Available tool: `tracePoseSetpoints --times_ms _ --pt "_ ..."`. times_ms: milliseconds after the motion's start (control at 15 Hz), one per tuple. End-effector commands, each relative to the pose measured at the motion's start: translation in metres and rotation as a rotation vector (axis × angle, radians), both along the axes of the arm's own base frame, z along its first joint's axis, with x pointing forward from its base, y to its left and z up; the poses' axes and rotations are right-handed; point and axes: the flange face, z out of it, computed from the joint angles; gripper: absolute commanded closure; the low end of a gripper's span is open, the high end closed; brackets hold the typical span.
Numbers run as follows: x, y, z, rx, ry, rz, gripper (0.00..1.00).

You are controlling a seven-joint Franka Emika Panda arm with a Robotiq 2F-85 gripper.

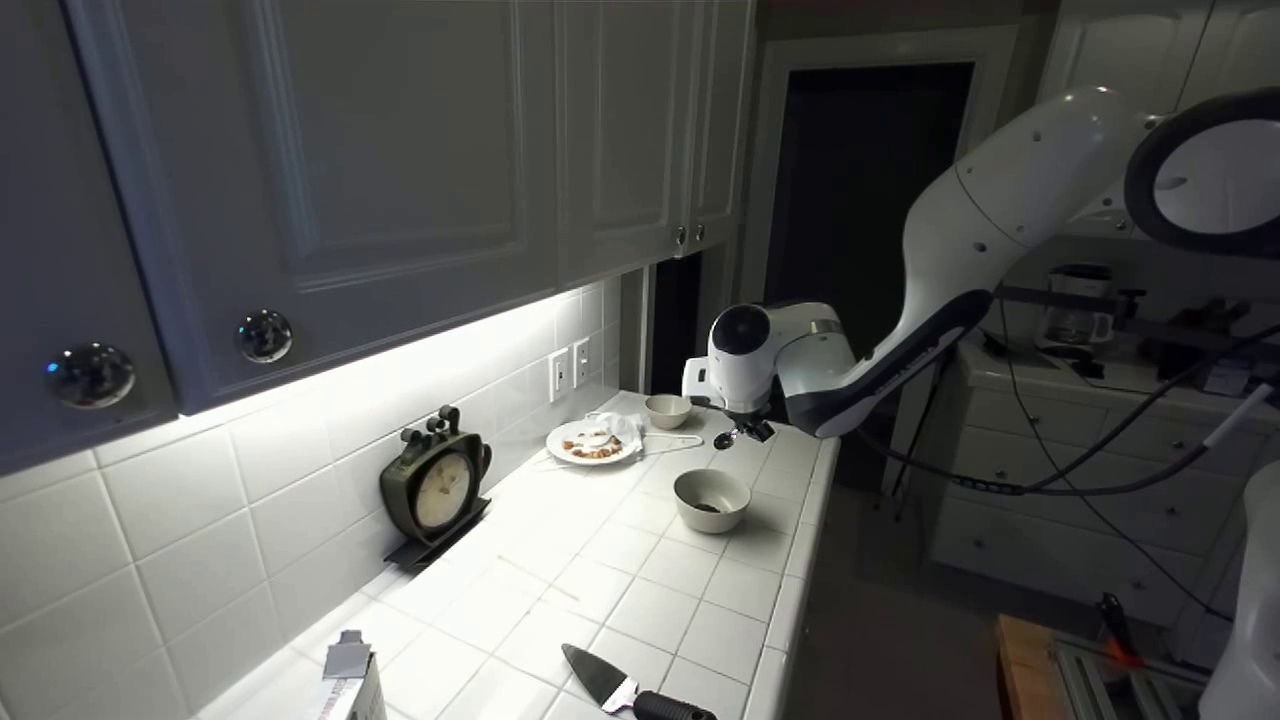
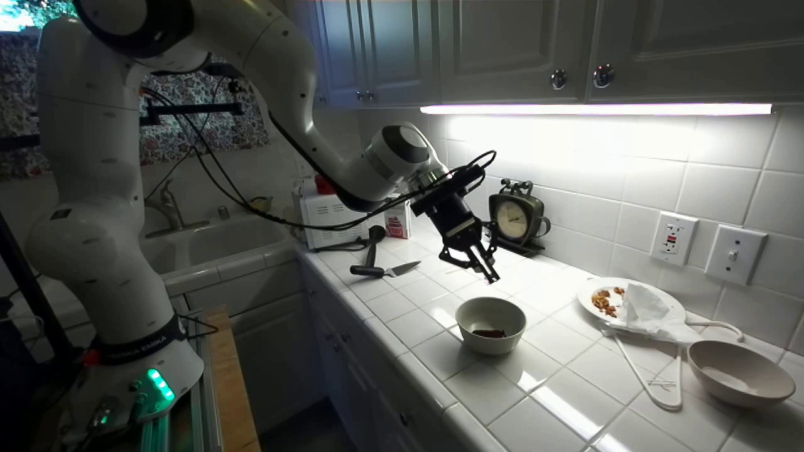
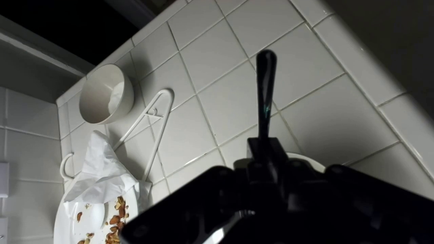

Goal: Use the silver spoon to remove some objects from the grey bowl.

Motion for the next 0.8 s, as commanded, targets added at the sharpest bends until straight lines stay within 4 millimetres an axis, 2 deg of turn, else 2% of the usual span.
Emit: tracePoseSetpoints --times_ms 0,400,733 --pt "0.004 -0.003 -0.006 -0.028 0.005 -0.019 0.98" --pt "0.006 -0.014 -0.047 -0.125 0.043 -0.032 0.98" --pt "0.012 -0.018 -0.075 -0.13 0.08 0.017 0.98"
